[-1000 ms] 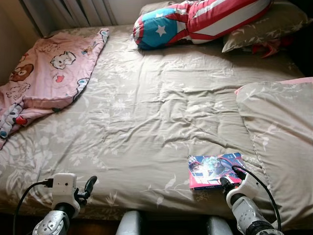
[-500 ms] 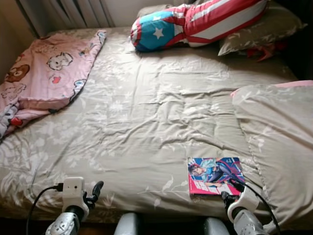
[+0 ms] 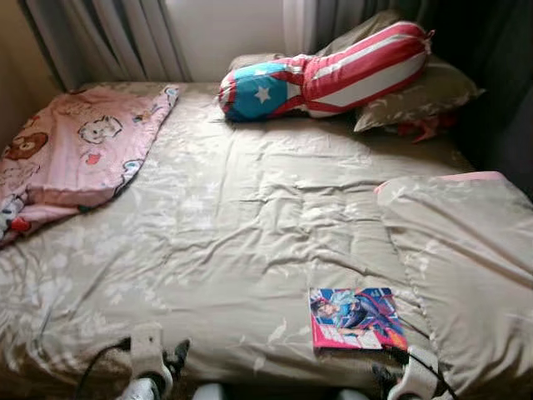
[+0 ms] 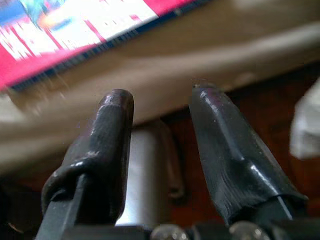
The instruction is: Clean up the room
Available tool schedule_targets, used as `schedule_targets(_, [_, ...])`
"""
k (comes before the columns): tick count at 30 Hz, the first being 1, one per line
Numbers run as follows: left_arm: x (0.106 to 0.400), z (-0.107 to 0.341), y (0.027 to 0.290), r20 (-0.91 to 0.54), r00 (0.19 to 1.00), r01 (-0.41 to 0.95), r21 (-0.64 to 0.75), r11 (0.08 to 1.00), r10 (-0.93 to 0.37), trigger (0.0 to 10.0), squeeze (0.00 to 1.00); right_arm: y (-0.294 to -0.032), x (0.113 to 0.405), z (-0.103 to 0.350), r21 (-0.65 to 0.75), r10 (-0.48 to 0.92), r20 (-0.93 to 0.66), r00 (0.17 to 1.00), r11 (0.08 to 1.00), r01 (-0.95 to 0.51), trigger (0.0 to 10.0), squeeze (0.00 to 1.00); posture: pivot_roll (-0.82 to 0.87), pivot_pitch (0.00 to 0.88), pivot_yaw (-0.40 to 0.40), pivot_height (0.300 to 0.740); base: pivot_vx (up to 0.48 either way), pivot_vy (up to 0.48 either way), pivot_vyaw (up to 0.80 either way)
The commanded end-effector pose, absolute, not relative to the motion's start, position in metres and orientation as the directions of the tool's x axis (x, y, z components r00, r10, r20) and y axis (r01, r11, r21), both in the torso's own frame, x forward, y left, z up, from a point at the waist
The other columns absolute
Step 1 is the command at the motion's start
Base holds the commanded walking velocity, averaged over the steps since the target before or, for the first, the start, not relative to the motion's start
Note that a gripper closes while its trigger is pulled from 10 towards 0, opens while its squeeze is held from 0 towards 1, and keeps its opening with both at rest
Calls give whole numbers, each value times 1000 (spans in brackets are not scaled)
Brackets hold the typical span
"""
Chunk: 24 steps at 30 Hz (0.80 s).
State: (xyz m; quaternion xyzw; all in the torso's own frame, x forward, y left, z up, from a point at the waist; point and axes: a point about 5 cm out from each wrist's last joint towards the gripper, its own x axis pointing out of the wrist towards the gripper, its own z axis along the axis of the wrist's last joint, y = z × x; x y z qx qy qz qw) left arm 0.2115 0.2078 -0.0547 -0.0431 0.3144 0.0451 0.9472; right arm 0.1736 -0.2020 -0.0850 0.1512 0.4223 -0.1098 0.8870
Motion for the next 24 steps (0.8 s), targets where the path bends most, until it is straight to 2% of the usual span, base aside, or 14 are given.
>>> schedule_targets(1, [207, -60, 206, -625, 778, -105, -28, 994, 65, 10000, 0, -199, 167, -89, 149, -60, -805, 590, 942, 299, 10000, 0, -46, 0, -16, 720, 0, 0, 0])
schedule_targets(6, [186, -75, 207, -711, 697, -133, -10, 991, 86, 10000, 0, -194, 155, -95, 86, -25, -845, 535, 980, 182, 10000, 0, -47, 0, -21, 740, 0, 0, 0])
schedule_targets(9, [178, -80, 207, -742, 665, -129, -2, 992, 85, 10000, 0, -193, 155, -95, 80, -4, -843, 537, 988, 132, 10000, 0, -44, 0, -26, 740, 0, 0, 0])
schedule_targets(13, [167, -86, 206, -776, 626, -126, -2, 992, 78, 10000, 0, -193, 156, -94, 86, -6, -837, 547, 986, 143, 10000, 0, -35, 0, -34, 740, 0, 0, 0])
schedule_targets(24, [167, -87, 202, -784, 618, -117, -10, 993, 65, 10000, 0, -190, 154, -95, 49, -17, -829, 559, 993, 103, 10000, 0, -43, 0, -36, 740, 0, 0, 0])
